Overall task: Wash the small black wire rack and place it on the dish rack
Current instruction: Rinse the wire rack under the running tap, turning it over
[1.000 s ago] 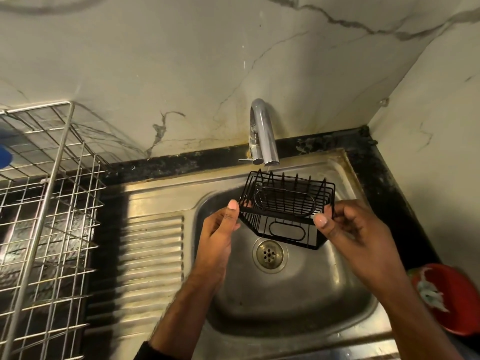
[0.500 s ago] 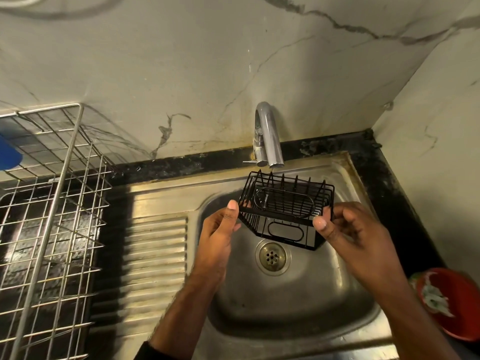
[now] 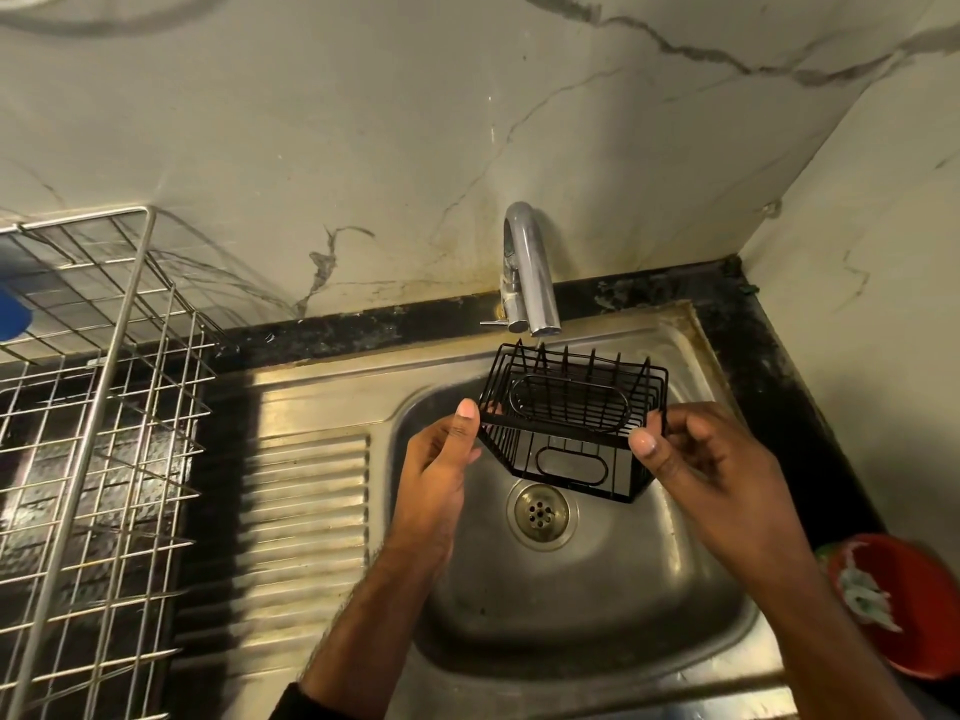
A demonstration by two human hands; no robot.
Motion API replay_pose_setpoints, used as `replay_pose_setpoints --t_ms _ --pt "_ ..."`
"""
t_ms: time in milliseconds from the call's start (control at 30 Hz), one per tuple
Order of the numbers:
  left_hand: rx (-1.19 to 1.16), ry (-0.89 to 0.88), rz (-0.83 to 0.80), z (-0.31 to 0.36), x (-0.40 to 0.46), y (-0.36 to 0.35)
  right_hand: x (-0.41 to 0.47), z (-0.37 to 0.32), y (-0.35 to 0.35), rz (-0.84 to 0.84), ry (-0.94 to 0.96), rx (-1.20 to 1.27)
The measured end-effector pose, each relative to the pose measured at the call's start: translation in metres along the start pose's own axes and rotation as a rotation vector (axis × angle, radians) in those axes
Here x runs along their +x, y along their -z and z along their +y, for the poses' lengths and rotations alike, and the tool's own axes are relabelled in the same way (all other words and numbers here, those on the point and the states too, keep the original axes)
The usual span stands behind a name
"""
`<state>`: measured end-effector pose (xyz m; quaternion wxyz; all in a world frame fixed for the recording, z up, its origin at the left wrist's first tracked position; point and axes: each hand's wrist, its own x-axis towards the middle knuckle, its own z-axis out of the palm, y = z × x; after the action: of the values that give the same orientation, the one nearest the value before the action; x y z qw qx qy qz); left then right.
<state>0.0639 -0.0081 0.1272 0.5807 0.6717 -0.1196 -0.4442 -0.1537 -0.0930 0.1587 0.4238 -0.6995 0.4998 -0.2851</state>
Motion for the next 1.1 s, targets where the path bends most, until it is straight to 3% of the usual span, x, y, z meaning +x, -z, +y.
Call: replay_pose_setpoints --t_ms 667,1100 --pt "-0.002 0.058 -0.055 0.000 0.000 -0.019 -0.006 0.002 0.015 0.067 -0.019 0.065" --pt "-0.021 0.010 -0.114 -0.008 -0.003 -0.018 -0.012 0.011 0.024 -0.074 -0.010 0.036"
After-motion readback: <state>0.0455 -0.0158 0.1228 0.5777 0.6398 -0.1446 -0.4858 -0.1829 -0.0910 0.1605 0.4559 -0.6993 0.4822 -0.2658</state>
